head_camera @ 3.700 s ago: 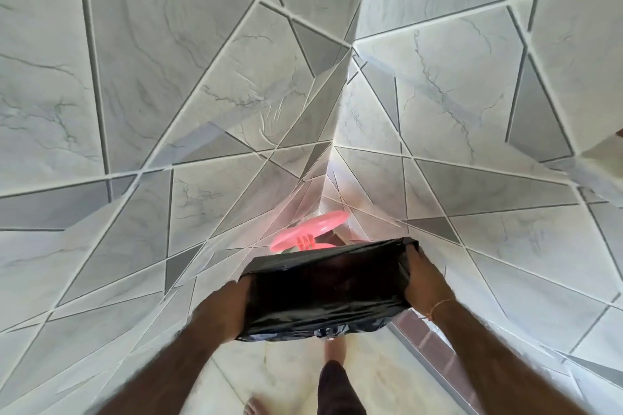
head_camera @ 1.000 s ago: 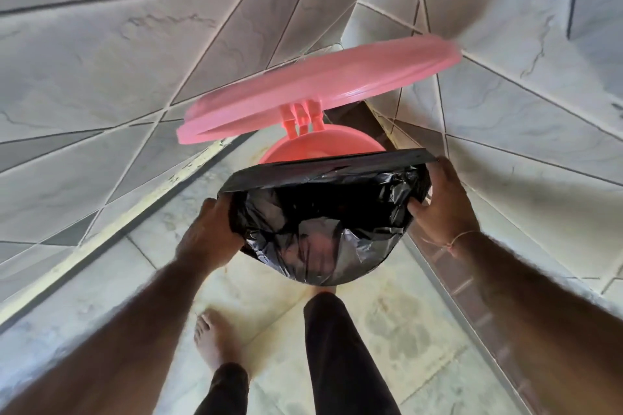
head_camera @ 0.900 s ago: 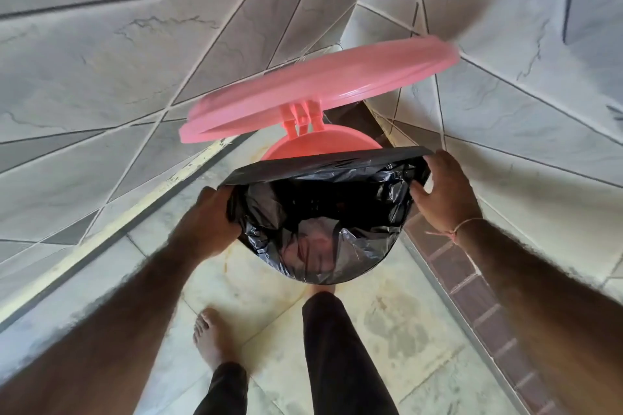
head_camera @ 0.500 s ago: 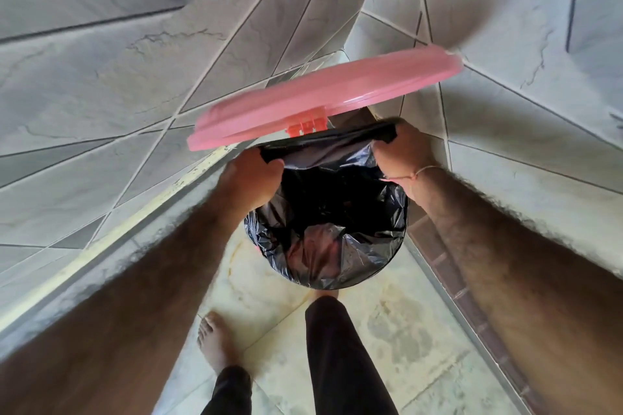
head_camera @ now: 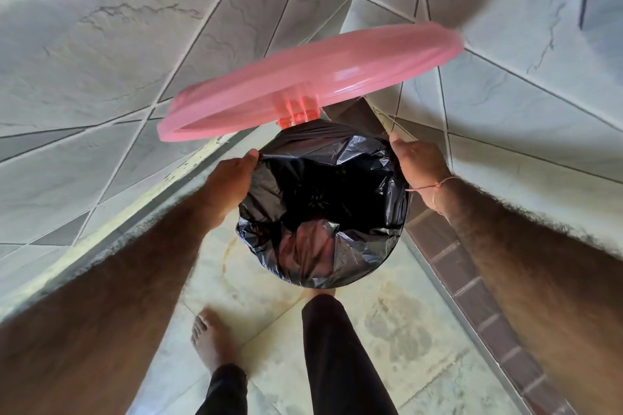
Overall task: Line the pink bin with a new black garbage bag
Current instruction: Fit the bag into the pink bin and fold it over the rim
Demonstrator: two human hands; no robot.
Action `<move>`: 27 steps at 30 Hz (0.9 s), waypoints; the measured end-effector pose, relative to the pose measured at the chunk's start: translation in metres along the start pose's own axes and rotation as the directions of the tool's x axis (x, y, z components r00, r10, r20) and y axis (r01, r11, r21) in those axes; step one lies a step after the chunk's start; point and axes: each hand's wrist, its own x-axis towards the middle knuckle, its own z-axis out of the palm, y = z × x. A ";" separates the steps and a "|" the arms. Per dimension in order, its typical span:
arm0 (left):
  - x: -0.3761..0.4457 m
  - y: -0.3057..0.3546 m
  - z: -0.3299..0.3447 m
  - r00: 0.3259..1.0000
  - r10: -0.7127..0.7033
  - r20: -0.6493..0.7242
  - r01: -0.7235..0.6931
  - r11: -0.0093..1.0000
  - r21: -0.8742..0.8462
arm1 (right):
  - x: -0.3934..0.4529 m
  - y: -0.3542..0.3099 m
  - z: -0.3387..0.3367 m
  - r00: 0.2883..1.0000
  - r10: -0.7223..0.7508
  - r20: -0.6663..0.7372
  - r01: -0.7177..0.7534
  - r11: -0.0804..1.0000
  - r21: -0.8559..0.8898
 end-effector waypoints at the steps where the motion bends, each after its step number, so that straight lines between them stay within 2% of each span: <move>1: 0.000 -0.001 0.000 1.000 -0.010 0.007 0.010 1.000 -0.009 | -0.004 0.005 -0.002 0.998 0.066 0.009 -0.067 0.997 0.044; 5: -0.007 -0.011 -0.001 0.996 0.025 -0.089 -0.021 0.999 0.039 | -0.023 0.035 -0.003 0.958 0.245 0.148 -0.263 0.958 0.118; 9: -0.018 -0.038 -0.003 0.988 0.040 -0.150 -0.041 0.999 -0.006 | -0.052 0.063 0.001 0.911 0.280 0.302 -0.394 0.806 0.442; 13: -0.023 -0.067 -0.002 0.986 -0.004 -0.165 -0.013 0.995 -0.100 | -0.061 0.092 0.016 0.855 0.415 0.311 -0.518 0.662 0.541; 16: -0.044 -0.068 0.003 0.979 -0.032 -0.199 -0.002 0.985 -0.172 | -0.082 0.075 0.026 0.825 0.461 0.327 -0.560 0.587 0.584; 20: -0.068 -0.076 0.009 0.973 0.019 -0.230 -0.030 0.999 -0.043 | -0.109 0.071 0.046 0.773 0.486 0.408 -0.625 0.470 0.624; 22: -0.076 -0.084 0.006 0.967 0.010 -0.256 -0.025 0.998 -0.056 | -0.125 0.067 0.049 0.747 0.505 0.432 -0.654 0.437 0.618; 24: -0.078 -0.093 -0.001 0.962 -0.006 -0.272 -0.023 0.994 -0.104 | -0.140 0.067 0.051 0.724 0.533 0.437 -0.680 0.447 0.581; 25: -0.081 -0.093 -0.009 0.958 -0.003 -0.286 -0.034 0.992 -0.124 | -0.148 0.065 0.050 0.732 0.554 0.398 -0.673 0.495 0.550; 27: -0.086 -0.084 -0.025 0.944 0.027 -0.329 -0.075 0.988 -0.136 | -0.159 0.058 0.045 0.802 0.567 0.188 -0.587 0.692 0.420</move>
